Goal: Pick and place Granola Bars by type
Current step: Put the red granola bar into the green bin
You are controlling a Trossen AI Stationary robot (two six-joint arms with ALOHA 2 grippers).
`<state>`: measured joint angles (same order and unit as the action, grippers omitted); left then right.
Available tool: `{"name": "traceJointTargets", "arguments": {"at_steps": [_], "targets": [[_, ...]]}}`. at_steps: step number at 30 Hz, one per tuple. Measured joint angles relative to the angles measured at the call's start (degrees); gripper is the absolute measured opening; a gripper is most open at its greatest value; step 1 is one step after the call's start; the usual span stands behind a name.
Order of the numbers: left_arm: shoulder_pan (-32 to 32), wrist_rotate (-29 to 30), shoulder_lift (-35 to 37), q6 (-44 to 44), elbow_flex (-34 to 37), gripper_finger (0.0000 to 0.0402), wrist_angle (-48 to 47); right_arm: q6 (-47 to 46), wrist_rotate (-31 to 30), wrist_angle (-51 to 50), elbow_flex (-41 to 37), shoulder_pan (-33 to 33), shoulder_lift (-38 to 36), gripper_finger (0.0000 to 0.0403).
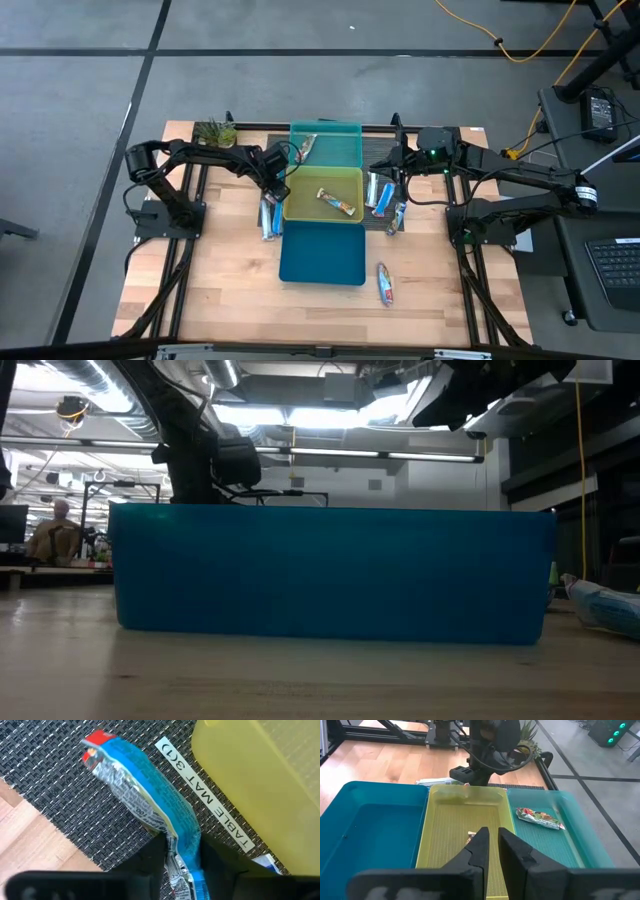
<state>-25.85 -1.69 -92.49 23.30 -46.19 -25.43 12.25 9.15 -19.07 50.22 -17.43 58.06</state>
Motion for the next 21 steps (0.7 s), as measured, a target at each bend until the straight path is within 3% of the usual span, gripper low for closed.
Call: {"name": "traceJointTargets", "arguments": {"at_steps": [9,15,21], "targets": [[0.0,0.18,2.86,1.68,-0.88,0.0029,-2.71,-0.02,0.02,0.0,0.0,0.0,0.0,0.0044],[0.0,2.06,10.09,1.61,-5.45,0.0025,-10.32,-0.02,0.02,-0.01,0.0,0.0,0.0,0.0044],[0.0,3.76,18.98,2.57,-6.84,0.0024,-11.06,-0.02,0.02,-0.02,0.0,0.0,0.0,0.0044]]}}
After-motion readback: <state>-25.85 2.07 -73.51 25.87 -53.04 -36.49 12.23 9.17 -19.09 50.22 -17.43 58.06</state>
